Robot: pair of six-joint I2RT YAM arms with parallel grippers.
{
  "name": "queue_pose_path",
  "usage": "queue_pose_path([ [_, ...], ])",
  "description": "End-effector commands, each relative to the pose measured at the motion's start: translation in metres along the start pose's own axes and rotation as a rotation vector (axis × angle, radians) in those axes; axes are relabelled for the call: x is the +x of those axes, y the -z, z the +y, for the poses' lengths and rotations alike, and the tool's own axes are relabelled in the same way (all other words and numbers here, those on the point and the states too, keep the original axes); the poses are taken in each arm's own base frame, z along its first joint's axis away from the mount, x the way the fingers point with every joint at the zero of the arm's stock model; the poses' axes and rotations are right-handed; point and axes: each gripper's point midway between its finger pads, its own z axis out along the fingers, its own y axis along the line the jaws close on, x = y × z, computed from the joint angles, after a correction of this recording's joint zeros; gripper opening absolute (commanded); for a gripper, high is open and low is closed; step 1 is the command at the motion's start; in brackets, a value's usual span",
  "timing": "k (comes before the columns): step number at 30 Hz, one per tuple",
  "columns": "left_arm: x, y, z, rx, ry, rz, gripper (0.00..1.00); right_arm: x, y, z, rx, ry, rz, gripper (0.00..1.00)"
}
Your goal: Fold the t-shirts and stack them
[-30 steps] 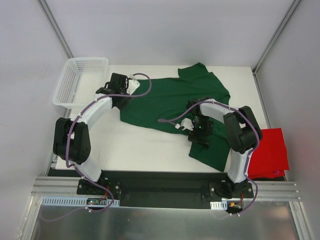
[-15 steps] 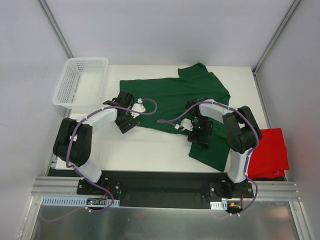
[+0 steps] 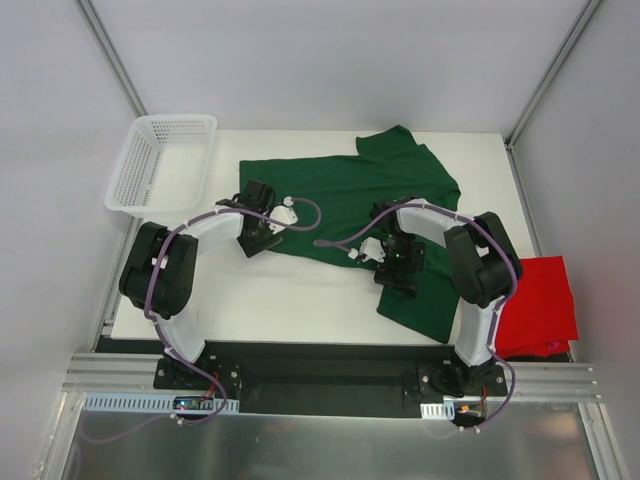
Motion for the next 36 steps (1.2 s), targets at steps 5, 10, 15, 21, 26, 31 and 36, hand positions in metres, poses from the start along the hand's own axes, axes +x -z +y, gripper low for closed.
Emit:
queue_pose_path([
  [5,-0.019,-0.014,0.014,-0.034,-0.024,-0.021,0.0,-0.004,-0.001,0.01,-0.036,0.009,-0.017,0.96],
  [10,-0.025,-0.001,0.025,-0.097,-0.018,-0.026,0.0,-0.002,-0.006,0.009,-0.034,0.008,-0.003,0.96],
  [15,-0.041,0.036,0.04,-0.223,-0.065,-0.051,0.0,-0.003,-0.006,0.007,-0.03,0.008,0.003,0.96],
  [21,-0.061,0.072,0.054,-0.314,-0.102,-0.094,0.0,-0.004,-0.005,0.004,-0.027,0.003,0.008,0.96],
  [26,-0.071,0.068,0.067,-0.337,-0.122,-0.073,0.0,-0.004,-0.005,0.004,-0.028,-0.004,0.01,0.96],
  [31,-0.087,0.058,0.082,-0.36,-0.135,-0.055,0.0,-0.004,-0.004,0.007,-0.034,-0.006,0.007,0.96],
  [36,-0.102,0.051,0.101,-0.392,-0.14,-0.045,0.0,-0.001,-0.006,0.01,-0.042,-0.005,0.011,0.96],
])
